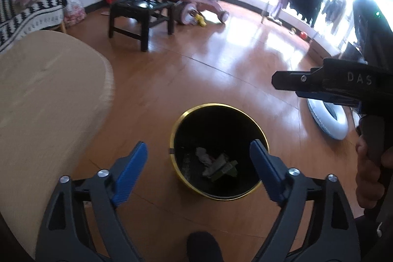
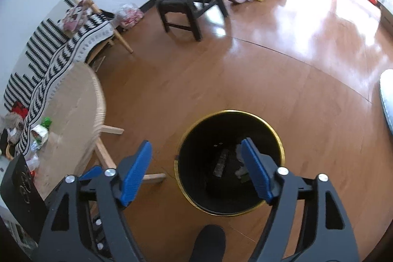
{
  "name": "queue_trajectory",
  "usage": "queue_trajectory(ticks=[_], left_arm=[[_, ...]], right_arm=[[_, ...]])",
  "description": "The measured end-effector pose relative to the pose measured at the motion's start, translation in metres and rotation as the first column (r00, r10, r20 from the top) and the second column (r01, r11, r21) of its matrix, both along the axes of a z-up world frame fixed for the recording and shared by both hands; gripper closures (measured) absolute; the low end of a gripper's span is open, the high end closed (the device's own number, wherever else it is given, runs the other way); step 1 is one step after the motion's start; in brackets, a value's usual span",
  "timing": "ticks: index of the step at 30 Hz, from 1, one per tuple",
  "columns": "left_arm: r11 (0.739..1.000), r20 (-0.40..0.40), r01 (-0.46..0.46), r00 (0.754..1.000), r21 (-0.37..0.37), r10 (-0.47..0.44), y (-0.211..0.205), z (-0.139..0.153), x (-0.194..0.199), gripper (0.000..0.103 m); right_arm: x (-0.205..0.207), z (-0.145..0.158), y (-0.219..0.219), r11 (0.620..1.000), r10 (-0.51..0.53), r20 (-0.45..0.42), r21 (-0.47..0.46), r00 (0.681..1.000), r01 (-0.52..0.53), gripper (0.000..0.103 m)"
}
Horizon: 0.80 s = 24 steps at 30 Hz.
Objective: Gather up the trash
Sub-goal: 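Move both tools back over the table toward the plastic bag and popcorn bag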
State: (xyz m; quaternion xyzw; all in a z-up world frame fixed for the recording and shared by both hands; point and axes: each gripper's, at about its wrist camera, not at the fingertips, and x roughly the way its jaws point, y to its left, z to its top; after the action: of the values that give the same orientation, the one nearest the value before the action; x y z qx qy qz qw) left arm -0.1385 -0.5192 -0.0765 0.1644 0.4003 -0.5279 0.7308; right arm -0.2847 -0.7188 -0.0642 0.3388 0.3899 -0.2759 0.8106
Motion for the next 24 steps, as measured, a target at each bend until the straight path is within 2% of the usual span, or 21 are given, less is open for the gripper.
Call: queue_trajectory(ticks=[5, 11, 17, 20, 24], left_arm=[[0.996, 0.031, -0.084, 0.996, -0.041, 0.085, 0.048, 0.031, 0.026, 0.012], [0.973, 0.078, -0.221, 0.971, -0.067, 0.226, 0.128, 0.066, 0.065, 0.012], [0.925, 0.116, -0.371, 0.918, -0.083, 0.379, 0.224, 0.088, 0.098, 0.012], [0.892, 0.133, -0.445, 0.882, -0.083, 0.452, 0.272, 0.093, 0.111, 0.011], [0.833, 0.140, -0.548, 0.821, -0.080, 0.554, 0.340, 0.092, 0.127, 0.011]], right_arm=[[0.045, 0.021, 0.039, 0.995, 0.094, 0.030, -0.026, 0.995, -0.093, 0.023], [0.117, 0.046, 0.105, 0.966, 0.254, 0.055, -0.055, 0.966, -0.251, 0.023], [0.186, 0.059, 0.181, 0.917, 0.399, 0.069, -0.067, 0.915, -0.394, 0.023], [0.219, 0.064, 0.221, 0.885, 0.465, 0.075, -0.070, 0.882, -0.461, 0.022], [0.259, 0.066, 0.277, 0.835, 0.550, 0.075, -0.071, 0.832, -0.546, 0.022]])
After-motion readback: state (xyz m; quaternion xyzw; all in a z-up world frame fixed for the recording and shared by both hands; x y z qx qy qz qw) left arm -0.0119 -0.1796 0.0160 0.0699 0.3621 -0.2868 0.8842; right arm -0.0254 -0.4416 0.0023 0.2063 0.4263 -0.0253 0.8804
